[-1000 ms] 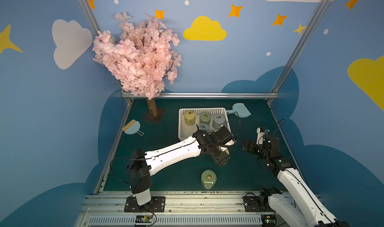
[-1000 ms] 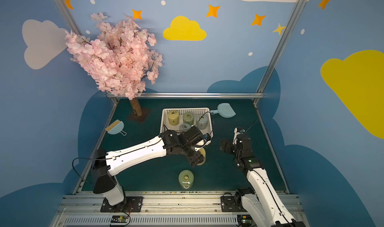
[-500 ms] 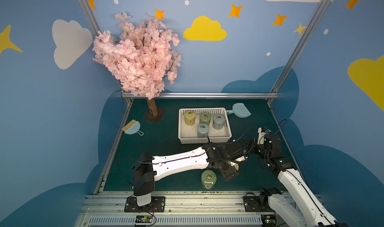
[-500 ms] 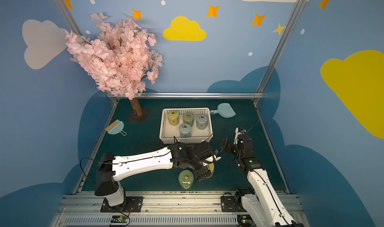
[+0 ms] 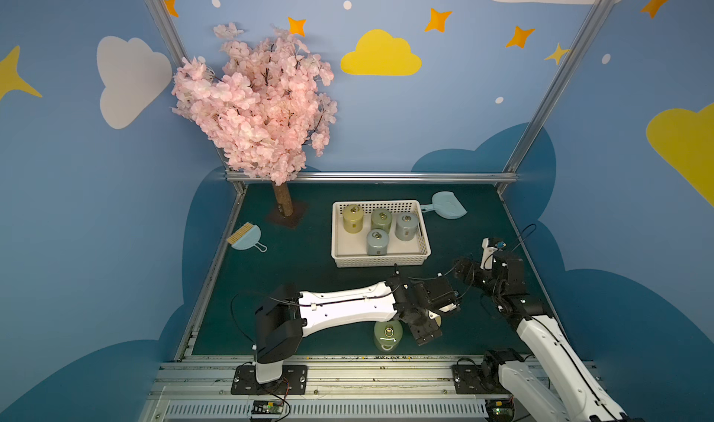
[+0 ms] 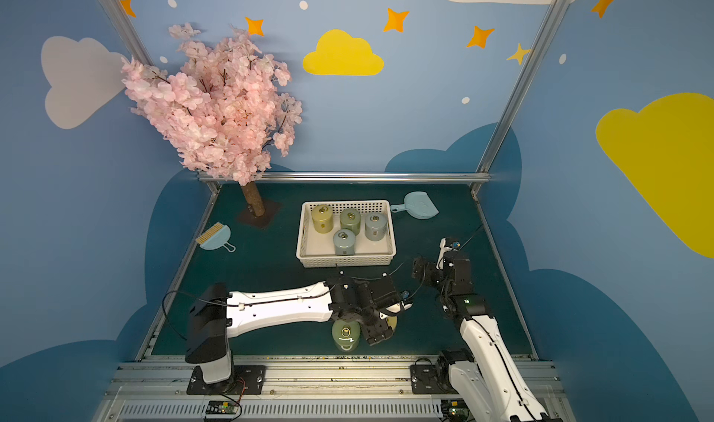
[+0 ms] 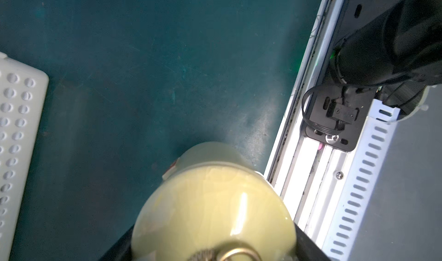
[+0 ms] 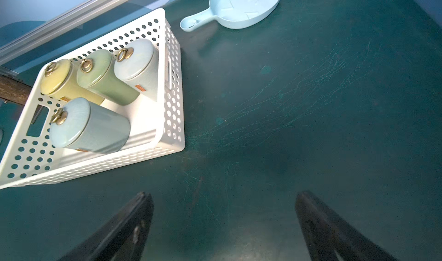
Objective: Take the tea canister out of the basket
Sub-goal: Place the tea canister at the center of the board.
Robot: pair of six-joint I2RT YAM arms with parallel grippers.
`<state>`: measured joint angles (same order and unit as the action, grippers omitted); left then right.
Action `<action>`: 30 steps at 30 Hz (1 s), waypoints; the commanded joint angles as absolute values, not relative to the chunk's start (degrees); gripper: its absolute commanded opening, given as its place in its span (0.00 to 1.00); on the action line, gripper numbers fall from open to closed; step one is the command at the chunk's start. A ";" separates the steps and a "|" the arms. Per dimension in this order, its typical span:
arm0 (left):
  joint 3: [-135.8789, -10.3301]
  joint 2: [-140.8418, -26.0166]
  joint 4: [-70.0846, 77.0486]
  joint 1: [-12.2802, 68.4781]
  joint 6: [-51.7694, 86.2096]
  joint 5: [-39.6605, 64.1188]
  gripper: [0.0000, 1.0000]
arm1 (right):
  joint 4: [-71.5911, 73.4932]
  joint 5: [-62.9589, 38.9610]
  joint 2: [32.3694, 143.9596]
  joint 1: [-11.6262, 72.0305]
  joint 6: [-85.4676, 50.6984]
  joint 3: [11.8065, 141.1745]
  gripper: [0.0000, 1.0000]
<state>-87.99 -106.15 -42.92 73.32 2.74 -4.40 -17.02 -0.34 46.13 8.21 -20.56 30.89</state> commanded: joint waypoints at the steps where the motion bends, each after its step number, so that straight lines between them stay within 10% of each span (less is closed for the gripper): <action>1: -88.08 -105.98 -39.40 73.82 2.32 -4.49 0.46 | -16.70 -0.70 45.36 7.82 -20.70 30.38 0.99; 30: -84.46 -108.28 -37.97 75.50 3.42 -4.66 0.48 | -16.13 -1.23 45.22 7.67 -20.70 30.02 0.98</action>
